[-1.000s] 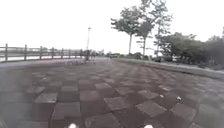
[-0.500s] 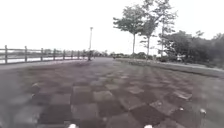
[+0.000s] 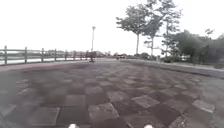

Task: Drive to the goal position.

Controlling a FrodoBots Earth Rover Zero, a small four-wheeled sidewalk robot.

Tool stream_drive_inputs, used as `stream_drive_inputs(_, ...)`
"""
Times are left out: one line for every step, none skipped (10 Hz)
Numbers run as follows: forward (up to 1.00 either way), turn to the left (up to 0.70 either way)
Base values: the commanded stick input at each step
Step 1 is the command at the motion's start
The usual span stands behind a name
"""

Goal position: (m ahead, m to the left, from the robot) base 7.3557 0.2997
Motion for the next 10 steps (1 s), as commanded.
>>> stream_drive_inputs(1.0,0.0)
stream_drive_inputs(1.0,0.0)
stream_drive_inputs(1.0,0.0)
stream_drive_inputs(1.0,0.0)
stream_drive_inputs(1.0,0.0)
stream_drive_inputs(1.0,0.0)
stream_drive_inputs(1.0,-0.13)
stream_drive_inputs(1.0,-0.34)
stream_drive_inputs(1.0,-0.4)
stream_drive_inputs(1.0,-0.4)
